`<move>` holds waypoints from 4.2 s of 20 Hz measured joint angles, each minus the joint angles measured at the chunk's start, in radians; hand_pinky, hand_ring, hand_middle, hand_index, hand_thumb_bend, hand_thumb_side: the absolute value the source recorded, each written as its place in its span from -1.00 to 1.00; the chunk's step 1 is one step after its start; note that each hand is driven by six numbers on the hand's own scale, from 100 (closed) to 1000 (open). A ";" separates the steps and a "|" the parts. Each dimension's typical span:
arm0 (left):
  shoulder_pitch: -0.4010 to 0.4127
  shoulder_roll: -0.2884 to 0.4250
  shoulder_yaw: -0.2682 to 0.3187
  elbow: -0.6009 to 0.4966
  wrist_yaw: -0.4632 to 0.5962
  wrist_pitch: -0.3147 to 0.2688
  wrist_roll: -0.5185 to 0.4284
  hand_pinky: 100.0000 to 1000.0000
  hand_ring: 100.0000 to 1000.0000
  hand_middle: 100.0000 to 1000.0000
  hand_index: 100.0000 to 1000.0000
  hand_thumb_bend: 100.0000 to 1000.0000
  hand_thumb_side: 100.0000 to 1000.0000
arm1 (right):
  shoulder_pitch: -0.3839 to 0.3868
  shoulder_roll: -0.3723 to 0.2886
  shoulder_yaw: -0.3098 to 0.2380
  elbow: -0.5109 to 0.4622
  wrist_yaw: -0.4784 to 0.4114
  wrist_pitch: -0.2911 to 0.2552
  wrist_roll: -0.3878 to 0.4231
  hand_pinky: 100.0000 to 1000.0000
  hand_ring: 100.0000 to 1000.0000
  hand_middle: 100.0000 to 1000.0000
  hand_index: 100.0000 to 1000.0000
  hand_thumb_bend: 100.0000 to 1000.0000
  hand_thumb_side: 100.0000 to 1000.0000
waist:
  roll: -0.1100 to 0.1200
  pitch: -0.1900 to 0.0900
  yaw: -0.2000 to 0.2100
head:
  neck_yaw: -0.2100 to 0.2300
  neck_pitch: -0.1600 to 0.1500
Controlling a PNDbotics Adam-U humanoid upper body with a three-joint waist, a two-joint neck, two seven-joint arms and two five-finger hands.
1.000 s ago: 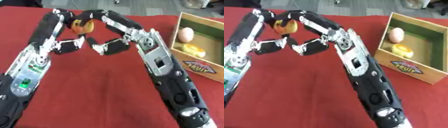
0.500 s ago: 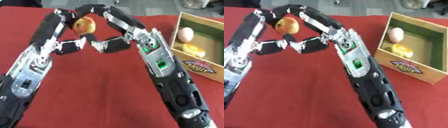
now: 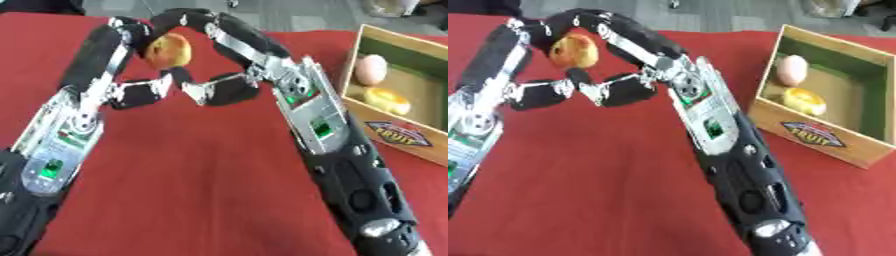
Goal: Pick up the objects with one hand, pass them to the other hand, and then place them into the box on the other side of the table.
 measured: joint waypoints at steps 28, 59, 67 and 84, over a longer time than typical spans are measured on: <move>0.013 0.000 -0.007 -0.059 -0.021 -0.011 -0.006 0.25 -0.11 -0.26 -0.21 -0.72 -1.00 | 0.006 0.015 -0.009 0.018 0.113 0.008 -0.054 0.94 1.00 0.49 0.70 -1.00 -0.99 | 0.000 0.000 0.003 | -0.003 -0.010; 0.026 0.000 -0.011 -0.071 -0.062 -0.011 0.023 0.25 -0.11 -0.26 -0.19 -0.70 -1.00 | 0.008 0.017 -0.018 0.023 0.146 0.000 -0.045 0.86 1.00 -0.06 0.28 -1.00 -0.88 | 0.000 0.000 0.004 | 0.004 -0.021; 0.027 -0.008 -0.008 -0.076 -0.072 -0.012 0.035 0.25 -0.11 -0.26 -0.19 -0.70 -1.00 | 0.008 0.019 -0.020 0.023 0.132 0.010 -0.056 0.76 0.89 -0.28 0.03 -1.00 -1.00 | 0.000 0.000 0.004 | 0.004 -0.021; 0.037 -0.018 -0.005 -0.089 -0.079 0.021 0.106 0.23 -0.12 -0.26 -0.12 -0.68 -1.00 | 0.008 0.019 -0.014 0.017 0.059 0.032 -0.077 0.69 0.78 -0.36 -0.05 -1.00 -1.00 | 0.000 0.000 0.002 | 0.009 -0.021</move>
